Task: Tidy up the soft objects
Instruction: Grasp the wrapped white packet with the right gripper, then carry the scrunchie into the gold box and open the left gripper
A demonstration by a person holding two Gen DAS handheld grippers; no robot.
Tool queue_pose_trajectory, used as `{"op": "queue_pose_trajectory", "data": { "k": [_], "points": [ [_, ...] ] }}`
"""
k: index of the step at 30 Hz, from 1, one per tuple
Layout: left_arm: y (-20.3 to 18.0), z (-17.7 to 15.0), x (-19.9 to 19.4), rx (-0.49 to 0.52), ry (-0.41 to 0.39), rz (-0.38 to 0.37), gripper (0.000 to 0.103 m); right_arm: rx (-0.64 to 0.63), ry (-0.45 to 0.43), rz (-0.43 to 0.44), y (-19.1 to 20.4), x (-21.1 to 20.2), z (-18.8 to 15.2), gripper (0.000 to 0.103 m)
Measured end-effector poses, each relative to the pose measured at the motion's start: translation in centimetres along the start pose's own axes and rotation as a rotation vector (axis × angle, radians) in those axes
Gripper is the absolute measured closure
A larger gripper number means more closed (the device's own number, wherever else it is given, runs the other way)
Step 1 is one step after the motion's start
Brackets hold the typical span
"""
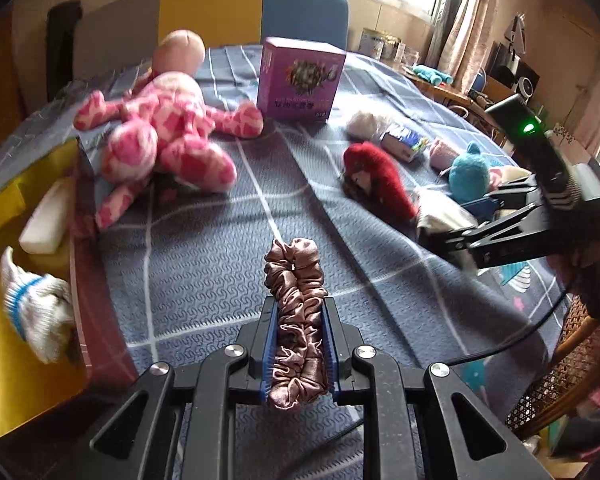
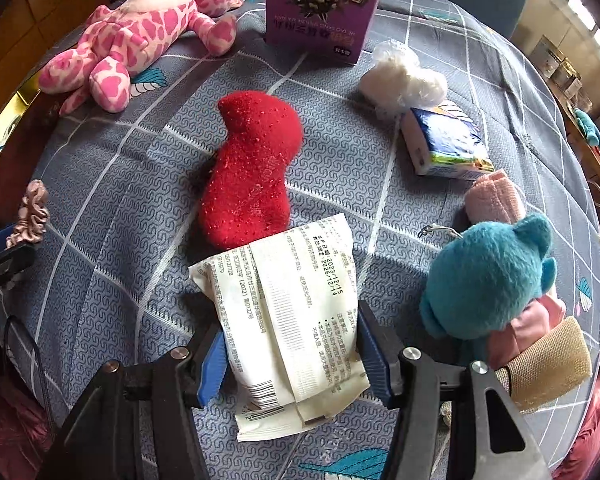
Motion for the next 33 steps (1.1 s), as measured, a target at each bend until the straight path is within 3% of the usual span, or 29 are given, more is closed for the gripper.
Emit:
{"op": "queue_pose_trajectory", "data": {
  "k": [9,23,27,33],
  "points": [
    [0.4,1.6,-6.4,-0.04,-0.101,0.089,0.082,0.003,-0.033,0.004,0.0,-0.8,-1.7,0.045],
    [6.2,1.0,-11.2,-0.183,-0.141,0.248,0.082,0.026,-0.03,0.03,-1.7,-0.6,-2.1,0.043],
    [9.0,0.1,-11.5,-0.256,-0.134,0.265,0.082,0.028,-0.031,0.028,-1.7,-0.5,-2.2,0.043],
    [15.4,-1.1,-12.7,-0.443,-0.132,0.274,0.082,0.02,-0.034,0.019,-1.3,-0.6,-2.4,0.043]
  ]
}}
Point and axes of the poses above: each gripper's, at about its wrist camera, not at the fingertips, and x roughly the way its jaws point, y to its left, z to its top, the point moved 2 cm from there along x, roughly the way its jaws point, and after that the axes turned 4 degrees about x, right-handed, at the moved point
